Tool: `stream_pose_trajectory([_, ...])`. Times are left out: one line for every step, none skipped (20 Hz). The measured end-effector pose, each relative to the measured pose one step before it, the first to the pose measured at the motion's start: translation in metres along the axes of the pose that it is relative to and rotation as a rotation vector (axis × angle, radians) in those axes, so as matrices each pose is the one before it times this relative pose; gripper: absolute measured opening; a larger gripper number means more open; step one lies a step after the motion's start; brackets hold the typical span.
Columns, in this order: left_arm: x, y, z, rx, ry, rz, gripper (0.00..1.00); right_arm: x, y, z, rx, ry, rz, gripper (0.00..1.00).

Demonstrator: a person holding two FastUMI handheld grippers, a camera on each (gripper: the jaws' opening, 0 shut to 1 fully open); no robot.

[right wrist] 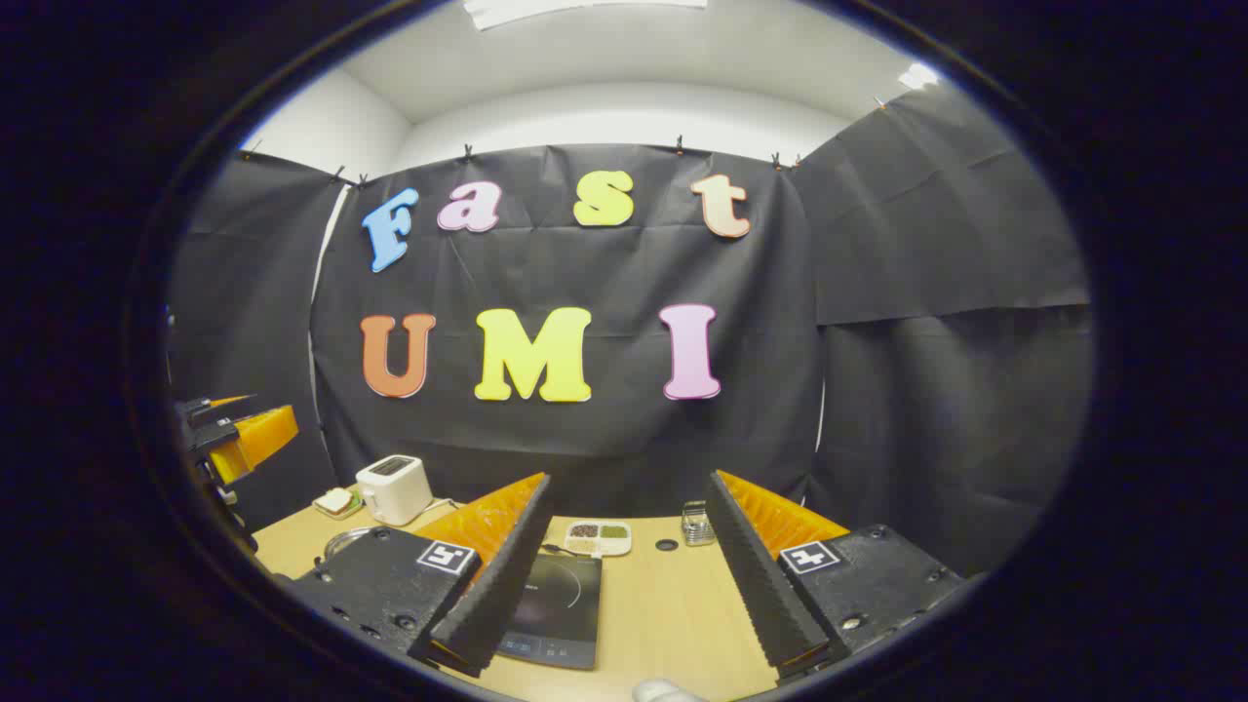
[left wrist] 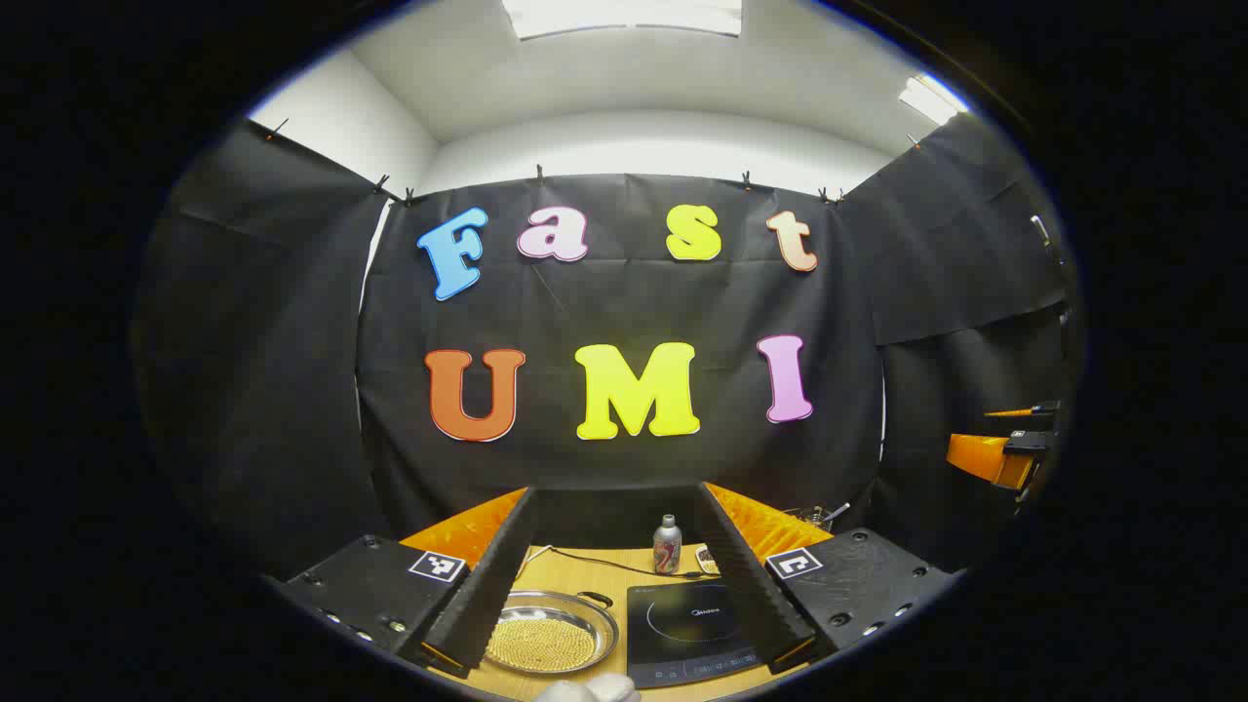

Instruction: First push the handle of the pot to place it horizontally, then grasp the pot with both hands and set it on the induction cooktop.

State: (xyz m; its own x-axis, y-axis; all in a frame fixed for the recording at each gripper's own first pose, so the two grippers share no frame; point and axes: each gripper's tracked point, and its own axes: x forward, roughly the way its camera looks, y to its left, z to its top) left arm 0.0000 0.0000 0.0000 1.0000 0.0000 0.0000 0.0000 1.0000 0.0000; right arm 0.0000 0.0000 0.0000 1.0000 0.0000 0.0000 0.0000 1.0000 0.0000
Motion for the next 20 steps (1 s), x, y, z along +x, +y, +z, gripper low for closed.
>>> stream_pose_trajectory([0.00087, 0.00144, -0.00318, -0.00589, 0.01168, -0.00189, 0.96, 0.00122, 0.00137, -0.00157, -0.004, 0.00131, 0.00124, 0.99])
stream_pose_trajectory([0.00208, 0.00257, -0.00208, -0.00578, 0.01049, 0.00011, 0.96, 0.00082, 0.00344, 0.00088, -0.00233, -0.00258, 0.00202, 0.96])
stream_pose_trajectory([0.0009, 0.0016, -0.00174, -0.00497, 0.00584, -0.00334, 0.96, 0.00121, 0.00116, 0.00034, -0.00195, -0.00224, -0.00452, 0.97])
stream_pose_trajectory([0.0013, 0.00318, -0.00375, 0.00109, 0.00877, -0.00028, 0.96, 0.00095, 0.00029, -0.00296, -0.00055, 0.00325, -0.00339, 0.96])
stream_pose_trajectory([0.00096, 0.00394, -0.00297, 0.00724, 0.00862, 0.00354, 0.96, 0.00064, 0.00378, -0.00337, 0.00236, 0.00297, 0.00293, 0.96])
stream_pose_trajectory([0.00058, 0.00415, -0.00226, 0.00769, 0.0023, 0.0039, 0.96, 0.00038, 0.00313, -0.00258, 0.00363, 0.00378, 0.00285, 0.96])
stream_pose_trajectory([0.00153, 0.00335, -0.00072, 0.00369, 0.00224, 0.00399, 0.96, 0.0019, 0.00369, -0.00194, 0.00262, 0.00372, 0.005, 0.97])
stream_pose_trajectory([0.00115, 0.00279, -0.00156, 0.00087, 0.00143, 0.00615, 0.96, 0.00066, 0.00283, -0.00112, 0.00049, 0.00507, 0.00498, 0.96])
stream_pose_trajectory([0.00056, 0.00135, -0.0008, -0.00037, 0.00245, 0.00164, 0.96, 0.00153, 0.00351, -0.00133, -0.00087, 0.00048, 0.00704, 0.97])
stream_pose_trajectory([0.00058, 0.00128, 0.00255, 0.00106, -0.00394, 0.00321, 0.96, 0.00227, 0.00194, 0.00065, -0.00231, -0.00051, 0.0023, 0.97])
stream_pose_trajectory([0.00041, 0.0007, 0.00088, 0.00149, -0.00076, 0.0042, 0.96, 0.00185, 0.00141, -0.00246, -0.00154, 0.00743, 0.00431, 0.96])
stream_pose_trajectory([-0.00041, 0.00114, -0.00073, 0.00108, 0.00057, 0.00183, 0.96, 0.00125, 0.00312, -0.00001, 0.00088, 0.00401, 0.00663, 0.96])
stream_pose_trajectory([0.00015, -0.00074, 0.00058, -0.00005, -0.00315, -0.00315, 0.96, 0.00036, 0.00175, 0.00192, 0.001, -0.00543, 0.00349, 0.96])
stream_pose_trajectory([0.00008, 0.00034, -0.00156, 0.00193, -0.00138, -0.00262, 0.96, 0.00204, 0.00079, 0.00312, -0.00116, -0.00645, -0.00045, 0.96])
stream_pose_trajectory([0.00039, 0.00151, -0.00134, 0.00503, -0.00299, 0.00201, 0.96, 0.00121, 0.0013, -0.00184, -0.00257, 0.00061, 0.00313, 0.96])
stream_pose_trajectory([-0.00008, 0.00119, 0.0006, 0.00267, -0.00301, 0.00344, 0.96, 0.00082, 0.00288, -0.00093, -0.00313, 0.00443, 0.00919, 0.96])
stream_pose_trajectory([0.00093, 0.00215, -0.00121, -0.00065, -0.00202, 0.0085, 0.96, 0.00236, 0.00176, -0.00167, -0.00525, 0.0044, 0.00599, 0.96])
stream_pose_trajectory([-0.00015, 0.00142, -0.00233, -0.00306, 0.00818, 0.00111, 0.93, 0.00185, 0.00029, -0.0018, -0.01016, 0.01827, 0.00142, 0.96])
stream_pose_trajectory([-0.00073, -0.0025, -0.00249, -0.00539, 0.00697, -0.00643, 0.9, -0.00003, 0.00014, -0.00025, -0.00442, 0.00125, 0.00312, 0.96])
stream_pose_trajectory([0.00155, -0.00312, -0.00044, -0.0029, 0.00203, -0.02185, 0.79, -0.00051, 0.00003, 0.0029, -0.00157, -0.00571, -0.00511, 0.97])
